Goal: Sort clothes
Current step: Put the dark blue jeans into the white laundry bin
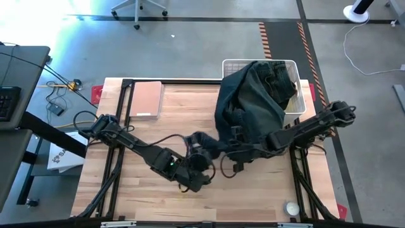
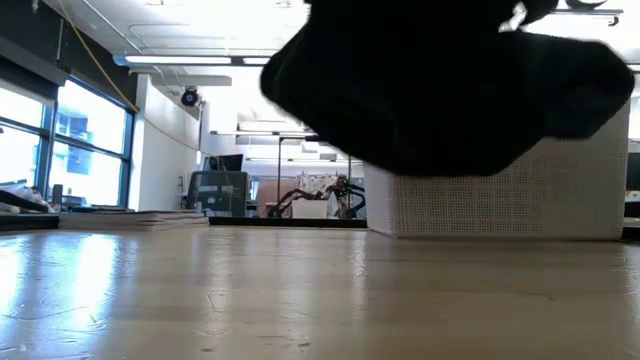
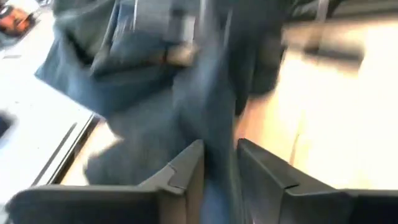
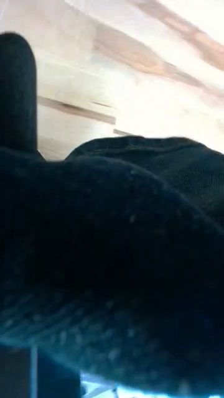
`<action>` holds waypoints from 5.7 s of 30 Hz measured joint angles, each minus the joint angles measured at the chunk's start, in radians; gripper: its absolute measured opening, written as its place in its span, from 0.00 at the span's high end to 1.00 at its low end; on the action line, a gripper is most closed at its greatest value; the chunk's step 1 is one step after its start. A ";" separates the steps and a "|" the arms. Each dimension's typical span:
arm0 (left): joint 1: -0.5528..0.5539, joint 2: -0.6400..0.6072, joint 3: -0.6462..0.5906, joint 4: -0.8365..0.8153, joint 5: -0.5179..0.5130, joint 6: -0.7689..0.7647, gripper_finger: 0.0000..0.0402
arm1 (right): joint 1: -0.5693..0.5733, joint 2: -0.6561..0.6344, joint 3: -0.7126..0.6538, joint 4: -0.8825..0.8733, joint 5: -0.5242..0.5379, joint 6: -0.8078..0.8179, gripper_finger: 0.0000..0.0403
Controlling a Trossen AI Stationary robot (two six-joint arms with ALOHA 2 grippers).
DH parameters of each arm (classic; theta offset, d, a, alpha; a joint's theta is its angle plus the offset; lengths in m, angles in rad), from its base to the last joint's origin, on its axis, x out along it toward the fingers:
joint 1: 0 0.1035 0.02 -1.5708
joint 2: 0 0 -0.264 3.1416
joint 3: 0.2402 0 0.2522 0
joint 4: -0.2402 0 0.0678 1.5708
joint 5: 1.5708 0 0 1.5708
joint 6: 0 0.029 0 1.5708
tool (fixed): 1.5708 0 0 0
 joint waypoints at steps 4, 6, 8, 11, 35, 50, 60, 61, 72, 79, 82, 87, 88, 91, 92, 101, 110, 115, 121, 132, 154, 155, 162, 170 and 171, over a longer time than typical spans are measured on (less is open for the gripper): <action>-0.032 -0.019 -0.002 -0.221 -0.097 -0.194 0.70 | 0.040 -0.078 0.002 -0.111 0.046 0.055 0.92; -0.054 -0.031 -0.002 -0.334 -0.190 -0.321 0.68 | 0.058 -0.132 0.013 -0.141 0.075 0.051 0.92; -0.071 -0.032 -0.007 -0.413 -0.262 -0.446 0.68 | 0.071 -0.190 0.055 -0.149 0.140 0.019 0.92; -0.090 -0.027 -0.029 -0.441 -0.323 -0.574 0.68 | 0.063 -0.272 0.137 -0.157 0.300 -0.117 0.92; -0.102 -0.026 -0.144 -0.198 -0.359 -0.601 0.68 | -1.005 -0.266 0.412 -0.656 -0.295 -0.301 0.92; -0.105 -0.025 -0.144 -0.193 -0.344 -0.601 0.68 | -1.233 0.064 0.237 -0.756 -0.568 -0.258 0.92; -0.105 -0.025 -0.144 -0.193 -0.343 -0.607 0.68 | -1.226 0.185 0.163 -0.597 -0.564 -0.327 0.92; -0.105 -0.025 -0.144 -0.193 -0.344 -0.607 0.68 | -1.226 0.186 0.158 -0.582 -0.564 -0.333 0.92; -0.105 -0.025 -0.144 -0.167 -0.343 -0.606 0.68 | -1.188 0.143 0.300 -0.738 -0.507 -0.392 0.71; -0.105 -0.025 -0.144 -0.164 -0.343 -0.593 0.68 | -1.128 0.077 0.585 -0.916 -0.397 -0.357 0.54; -0.105 -0.025 -0.144 -0.164 -0.343 -0.593 0.68 | -1.115 0.047 0.697 -0.983 -0.390 -0.260 0.53; -0.105 -0.025 -0.144 -0.163 -0.343 -0.593 0.68 | -1.090 -0.010 0.762 -1.096 -0.397 -0.069 0.54; -0.105 -0.025 -0.144 -0.162 -0.344 -0.593 0.68 | -1.079 -0.023 0.762 -1.122 -0.398 -0.049 0.54; -0.105 -0.025 -0.144 -0.160 -0.344 -0.593 0.68 | -1.039 -0.056 0.746 -1.193 -0.399 -0.018 0.55; -0.105 -0.025 -0.144 -0.160 -0.344 -0.593 0.68 | -1.023 -0.068 0.738 -1.207 -0.399 -0.001 0.55; -0.098 -0.025 -0.144 -0.160 -0.344 -0.593 0.68 | -0.907 -0.178 0.514 -1.211 -0.449 0.128 0.61; -0.098 -0.025 -0.144 -0.156 -0.345 -0.592 0.68 | -1.042 -0.155 0.125 -1.007 -0.218 0.076 0.75; -0.097 -0.025 -0.144 -0.151 -0.345 -0.591 0.68 | -1.190 -0.141 0.040 -0.809 -0.541 -0.025 0.78; -0.092 -0.025 -0.144 -0.145 -0.344 -0.591 0.68 | -1.253 -0.137 0.083 -0.841 -0.578 -0.074 0.78; -0.090 -0.025 -0.144 -0.139 -0.344 -0.591 0.68 | -1.224 -0.182 0.428 -0.982 -0.538 -0.029 0.79; -0.079 -0.025 -0.144 -0.138 -0.342 -0.591 0.68 | -1.230 0.082 0.022 -0.436 -0.623 -0.141 0.78; -0.079 -0.025 -0.144 -0.137 -0.340 -0.591 0.68 | -1.234 0.086 0.013 -0.432 -0.626 -0.153 0.78; -0.079 -0.025 -0.144 -0.132 -0.336 -0.591 0.68 | -1.218 -0.022 0.158 -0.629 -0.633 -0.125 0.78; -0.079 -0.025 -0.144 -0.118 -0.335 -0.591 0.68 | -1.178 -0.285 0.301 -0.537 -0.712 -0.140 0.78; -0.079 -0.025 -0.144 -0.118 -0.335 -0.591 0.68 | -1.179 -0.313 0.289 -0.466 -0.742 -0.140 0.78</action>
